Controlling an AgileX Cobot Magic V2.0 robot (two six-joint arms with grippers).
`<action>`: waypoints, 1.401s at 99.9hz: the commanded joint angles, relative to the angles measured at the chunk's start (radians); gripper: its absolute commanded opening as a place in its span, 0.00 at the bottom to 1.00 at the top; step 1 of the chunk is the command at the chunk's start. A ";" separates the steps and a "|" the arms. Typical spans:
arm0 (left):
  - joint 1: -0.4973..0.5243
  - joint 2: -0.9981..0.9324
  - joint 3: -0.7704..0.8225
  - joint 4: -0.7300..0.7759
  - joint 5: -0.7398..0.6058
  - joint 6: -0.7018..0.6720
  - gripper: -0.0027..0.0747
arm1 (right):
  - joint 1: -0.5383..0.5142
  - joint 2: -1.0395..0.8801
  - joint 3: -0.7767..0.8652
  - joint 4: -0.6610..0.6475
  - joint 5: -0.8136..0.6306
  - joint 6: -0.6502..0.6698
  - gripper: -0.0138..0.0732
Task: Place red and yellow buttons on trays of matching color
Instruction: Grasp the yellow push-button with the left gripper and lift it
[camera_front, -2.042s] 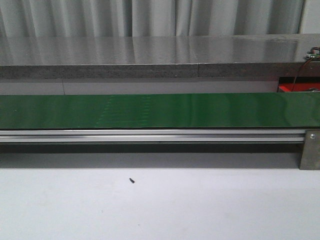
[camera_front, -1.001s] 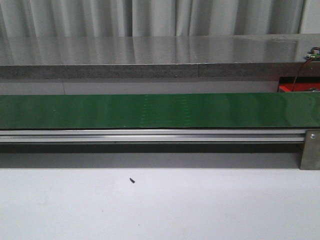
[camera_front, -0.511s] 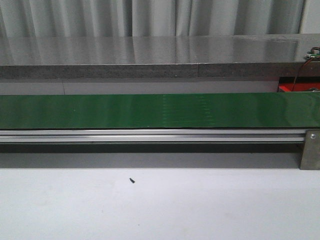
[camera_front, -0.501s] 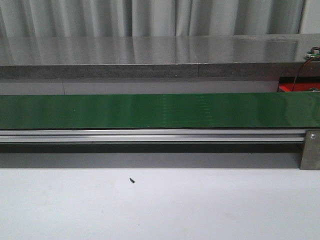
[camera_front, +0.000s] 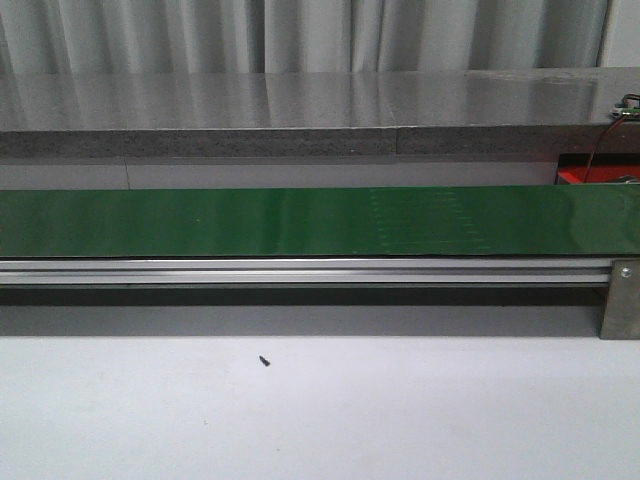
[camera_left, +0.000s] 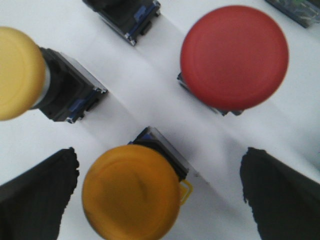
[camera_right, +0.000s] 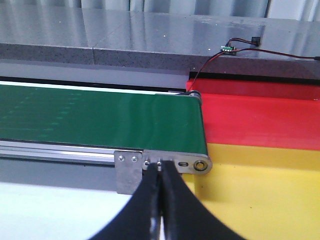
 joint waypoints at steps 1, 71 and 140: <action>0.000 -0.039 -0.029 -0.002 -0.044 -0.004 0.77 | 0.001 -0.018 -0.019 -0.005 -0.074 -0.001 0.02; -0.002 -0.189 -0.044 -0.003 0.048 -0.004 0.09 | 0.001 -0.018 -0.019 -0.005 -0.074 -0.001 0.02; -0.317 -0.299 -0.254 -0.025 0.122 0.066 0.09 | 0.001 -0.018 -0.019 -0.005 -0.074 -0.001 0.02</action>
